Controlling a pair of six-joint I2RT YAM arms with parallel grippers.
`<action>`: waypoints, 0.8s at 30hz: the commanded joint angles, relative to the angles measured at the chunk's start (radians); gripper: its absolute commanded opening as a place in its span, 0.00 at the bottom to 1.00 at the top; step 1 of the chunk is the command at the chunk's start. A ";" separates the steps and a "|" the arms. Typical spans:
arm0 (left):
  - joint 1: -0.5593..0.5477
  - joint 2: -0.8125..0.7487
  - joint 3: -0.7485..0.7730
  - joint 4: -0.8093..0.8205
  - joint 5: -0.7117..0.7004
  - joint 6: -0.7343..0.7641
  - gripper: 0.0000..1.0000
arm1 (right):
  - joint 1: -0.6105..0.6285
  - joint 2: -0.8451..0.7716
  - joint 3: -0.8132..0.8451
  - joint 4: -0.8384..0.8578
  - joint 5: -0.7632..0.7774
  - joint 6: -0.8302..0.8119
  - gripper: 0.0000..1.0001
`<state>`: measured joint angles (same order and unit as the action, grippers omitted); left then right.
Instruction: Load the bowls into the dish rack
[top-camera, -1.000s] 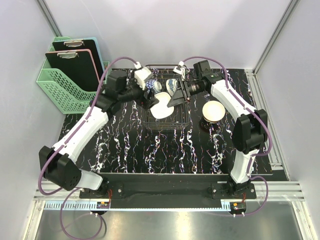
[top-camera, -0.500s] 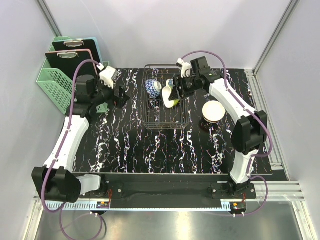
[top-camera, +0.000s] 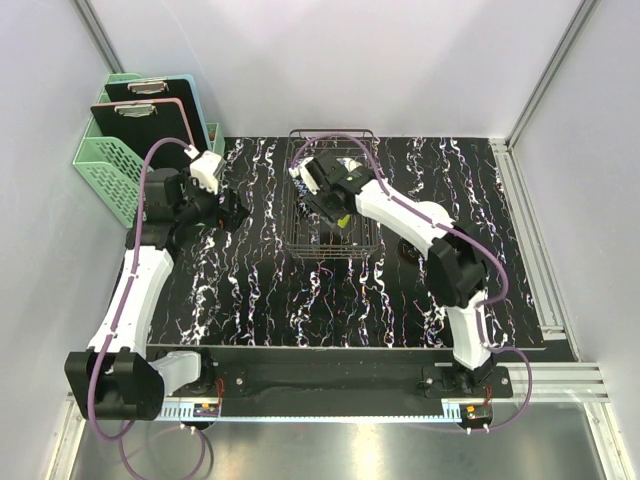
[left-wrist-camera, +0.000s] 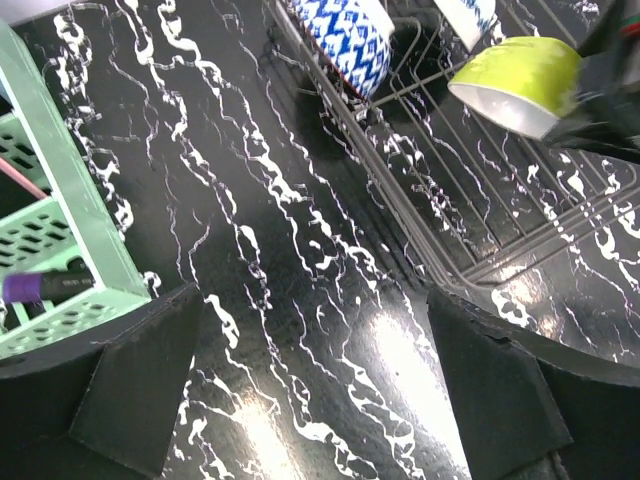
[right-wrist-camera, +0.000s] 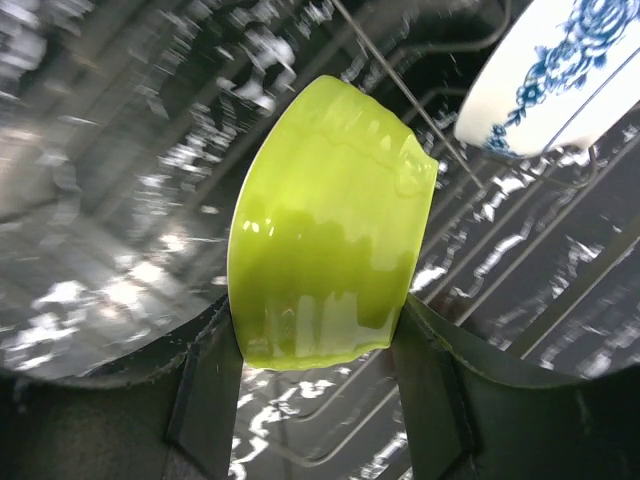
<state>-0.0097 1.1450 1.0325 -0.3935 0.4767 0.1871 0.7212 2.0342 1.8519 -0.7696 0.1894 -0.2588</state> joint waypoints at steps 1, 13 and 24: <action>0.008 -0.039 -0.032 0.050 0.043 0.009 0.99 | 0.004 0.059 0.092 -0.025 0.228 -0.077 0.00; 0.054 -0.054 -0.061 0.062 0.069 0.011 0.99 | 0.043 0.172 0.152 -0.069 0.393 -0.111 0.00; 0.076 -0.071 -0.069 0.062 0.080 0.020 0.99 | 0.061 0.242 0.176 -0.099 0.392 -0.115 0.00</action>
<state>0.0540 1.1000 0.9619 -0.3851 0.5240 0.1913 0.7654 2.2646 1.9770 -0.8543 0.5625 -0.3649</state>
